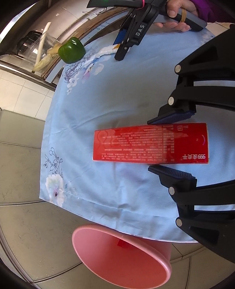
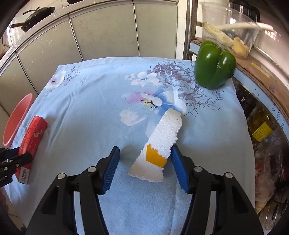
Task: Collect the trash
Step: 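Carry the red box and white foam over the pink bin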
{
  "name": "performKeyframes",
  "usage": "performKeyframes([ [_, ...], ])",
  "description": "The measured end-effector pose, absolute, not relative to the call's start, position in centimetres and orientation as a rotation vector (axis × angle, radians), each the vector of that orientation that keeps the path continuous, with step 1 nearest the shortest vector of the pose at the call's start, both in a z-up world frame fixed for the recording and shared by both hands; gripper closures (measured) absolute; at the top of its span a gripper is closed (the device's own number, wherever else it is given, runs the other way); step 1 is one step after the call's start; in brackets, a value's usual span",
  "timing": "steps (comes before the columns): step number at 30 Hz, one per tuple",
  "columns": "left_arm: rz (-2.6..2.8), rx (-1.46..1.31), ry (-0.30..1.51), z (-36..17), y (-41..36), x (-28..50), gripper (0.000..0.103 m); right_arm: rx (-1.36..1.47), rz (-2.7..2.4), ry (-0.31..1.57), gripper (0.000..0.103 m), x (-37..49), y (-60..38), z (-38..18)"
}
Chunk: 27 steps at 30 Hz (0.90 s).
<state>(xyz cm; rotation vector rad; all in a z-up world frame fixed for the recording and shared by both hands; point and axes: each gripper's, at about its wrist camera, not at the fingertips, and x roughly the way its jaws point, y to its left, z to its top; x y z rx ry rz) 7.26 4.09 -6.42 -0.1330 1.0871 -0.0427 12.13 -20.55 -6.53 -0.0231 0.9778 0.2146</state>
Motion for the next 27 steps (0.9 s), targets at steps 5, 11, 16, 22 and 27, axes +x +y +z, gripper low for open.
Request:
performKeyframes([
  [5, -0.023, -0.14, 1.067, -6.6, 3.8, 7.7, 0.06, 0.026, 0.238, 1.014, 0.066, 12.9, -21.3, -6.3],
  [11, -0.019, -0.152, 0.988, -6.3, 4.1, 6.8, 0.063, 0.057, 0.229, 0.992, 0.069, 12.3, -21.5, -6.0],
  [16, 0.012, -0.156, 0.913, -4.8, 5.1, 5.7, 0.063, 0.023, 0.284, 0.947, 0.069, 11.3, -19.1, -4.4],
  [22, 0.076, -0.168, 0.829, -3.0, 7.0, 4.4, 0.063, -0.003, 0.372, 0.902, 0.069, 10.6, -15.1, -2.8],
  [27, 0.1, -0.186, 0.798, -2.1, 8.1, 3.6, 0.063, -0.035, 0.431, 0.875, 0.068, 9.9, -12.3, -2.2],
])
